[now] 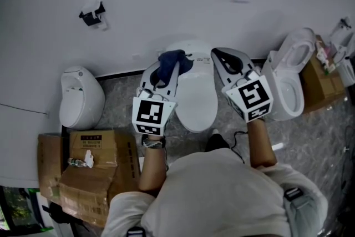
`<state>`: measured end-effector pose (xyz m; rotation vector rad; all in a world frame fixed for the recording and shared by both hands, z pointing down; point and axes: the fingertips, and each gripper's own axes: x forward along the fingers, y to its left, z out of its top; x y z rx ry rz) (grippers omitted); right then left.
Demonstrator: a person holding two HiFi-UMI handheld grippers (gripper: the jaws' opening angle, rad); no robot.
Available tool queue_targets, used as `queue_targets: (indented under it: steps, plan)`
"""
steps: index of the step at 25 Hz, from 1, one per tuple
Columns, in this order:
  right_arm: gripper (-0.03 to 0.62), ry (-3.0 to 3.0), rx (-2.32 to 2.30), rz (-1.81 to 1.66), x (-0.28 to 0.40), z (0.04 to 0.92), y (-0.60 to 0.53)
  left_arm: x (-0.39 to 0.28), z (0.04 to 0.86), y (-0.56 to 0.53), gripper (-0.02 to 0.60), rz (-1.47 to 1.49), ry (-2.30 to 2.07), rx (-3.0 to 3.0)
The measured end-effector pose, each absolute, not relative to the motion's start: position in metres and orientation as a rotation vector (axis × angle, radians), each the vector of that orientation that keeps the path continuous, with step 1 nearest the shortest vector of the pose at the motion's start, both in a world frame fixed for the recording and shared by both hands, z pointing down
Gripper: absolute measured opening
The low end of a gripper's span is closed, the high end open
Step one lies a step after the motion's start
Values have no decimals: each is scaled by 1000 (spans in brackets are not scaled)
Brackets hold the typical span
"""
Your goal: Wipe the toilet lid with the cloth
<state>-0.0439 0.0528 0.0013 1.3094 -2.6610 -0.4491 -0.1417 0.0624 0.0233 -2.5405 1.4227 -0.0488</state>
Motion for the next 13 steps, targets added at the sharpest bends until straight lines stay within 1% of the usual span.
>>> queue_targets:
  steps: [13]
  plan:
    - [28,-2651,1336,-402,-27,11,56,-131,28,69,43,-33,1430,-2537]
